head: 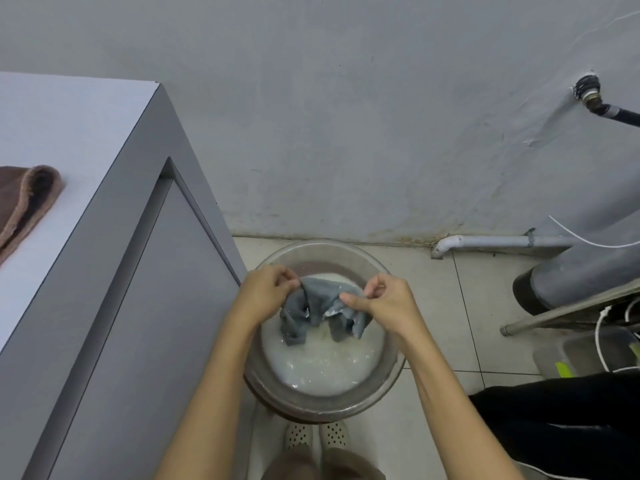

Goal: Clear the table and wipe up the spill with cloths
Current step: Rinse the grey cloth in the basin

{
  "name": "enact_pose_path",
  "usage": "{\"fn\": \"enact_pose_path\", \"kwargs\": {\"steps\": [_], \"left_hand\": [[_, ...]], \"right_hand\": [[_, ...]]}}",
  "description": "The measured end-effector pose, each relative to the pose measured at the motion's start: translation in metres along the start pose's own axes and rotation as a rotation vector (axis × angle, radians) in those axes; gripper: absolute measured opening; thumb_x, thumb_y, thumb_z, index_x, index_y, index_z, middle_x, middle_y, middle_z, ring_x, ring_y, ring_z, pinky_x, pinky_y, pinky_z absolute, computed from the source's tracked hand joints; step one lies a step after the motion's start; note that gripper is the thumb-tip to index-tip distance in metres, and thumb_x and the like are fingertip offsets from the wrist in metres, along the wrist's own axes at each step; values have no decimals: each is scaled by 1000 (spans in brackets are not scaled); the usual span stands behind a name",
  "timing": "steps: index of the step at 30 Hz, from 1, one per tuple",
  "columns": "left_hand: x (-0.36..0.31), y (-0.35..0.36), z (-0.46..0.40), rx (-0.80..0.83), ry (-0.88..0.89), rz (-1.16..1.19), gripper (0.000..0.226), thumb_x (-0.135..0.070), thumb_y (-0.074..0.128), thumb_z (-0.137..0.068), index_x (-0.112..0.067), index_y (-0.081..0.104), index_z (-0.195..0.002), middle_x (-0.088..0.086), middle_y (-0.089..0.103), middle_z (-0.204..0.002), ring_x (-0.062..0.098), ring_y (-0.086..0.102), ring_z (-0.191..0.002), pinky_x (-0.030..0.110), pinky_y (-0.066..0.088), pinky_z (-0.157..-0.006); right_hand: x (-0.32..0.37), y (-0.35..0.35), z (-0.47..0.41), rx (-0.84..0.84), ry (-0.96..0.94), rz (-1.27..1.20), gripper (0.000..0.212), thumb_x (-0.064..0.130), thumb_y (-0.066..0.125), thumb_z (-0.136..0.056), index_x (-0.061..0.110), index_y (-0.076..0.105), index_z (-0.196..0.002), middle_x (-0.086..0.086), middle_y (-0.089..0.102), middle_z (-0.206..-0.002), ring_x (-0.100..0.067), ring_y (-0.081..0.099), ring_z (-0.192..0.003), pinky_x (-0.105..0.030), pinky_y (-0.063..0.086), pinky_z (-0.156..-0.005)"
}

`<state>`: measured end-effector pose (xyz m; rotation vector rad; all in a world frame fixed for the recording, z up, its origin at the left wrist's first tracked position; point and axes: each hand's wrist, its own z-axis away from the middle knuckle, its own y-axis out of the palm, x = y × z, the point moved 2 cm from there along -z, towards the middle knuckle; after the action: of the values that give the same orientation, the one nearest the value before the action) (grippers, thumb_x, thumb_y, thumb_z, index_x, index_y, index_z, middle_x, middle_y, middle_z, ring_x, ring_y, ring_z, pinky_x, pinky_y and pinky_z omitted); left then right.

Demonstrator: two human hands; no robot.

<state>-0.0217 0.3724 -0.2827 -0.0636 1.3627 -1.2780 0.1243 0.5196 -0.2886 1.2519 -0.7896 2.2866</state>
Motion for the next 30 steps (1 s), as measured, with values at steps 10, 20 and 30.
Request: {"fn": "enact_pose_path", "kwargs": {"steps": [10, 20, 30], "left_hand": [[23, 60, 11, 14, 117, -287, 32, -24, 59, -87, -22, 58, -119, 0, 53, -118, 20, 48, -112, 29, 42, -89], [24, 57, 4, 96, 129, -170, 14, -25, 53, -93, -19, 63, -86, 0, 62, -99, 20, 56, -97, 31, 43, -81], [-31, 4, 8, -78, 315, 357, 21, -24, 45, -99, -16, 54, -81, -5, 48, -67, 3, 42, -60, 23, 35, -59]], "right_hand": [[-36, 43, -4, 29, -222, 515, 33, 8, 57, -89, 16, 61, -120, -4, 62, -122, -20, 56, -113, -31, 43, -99], [-34, 48, 3, 55, -130, 752, 17, 18, 51, -91, 21, 52, -75, -1, 59, -91, -24, 56, -97, -33, 34, -81], [42, 10, 13, -21, -444, 95, 13, 17, 59, -91, 27, 68, -95, 11, 67, -91, -1, 61, -86, -7, 43, -73]]}}
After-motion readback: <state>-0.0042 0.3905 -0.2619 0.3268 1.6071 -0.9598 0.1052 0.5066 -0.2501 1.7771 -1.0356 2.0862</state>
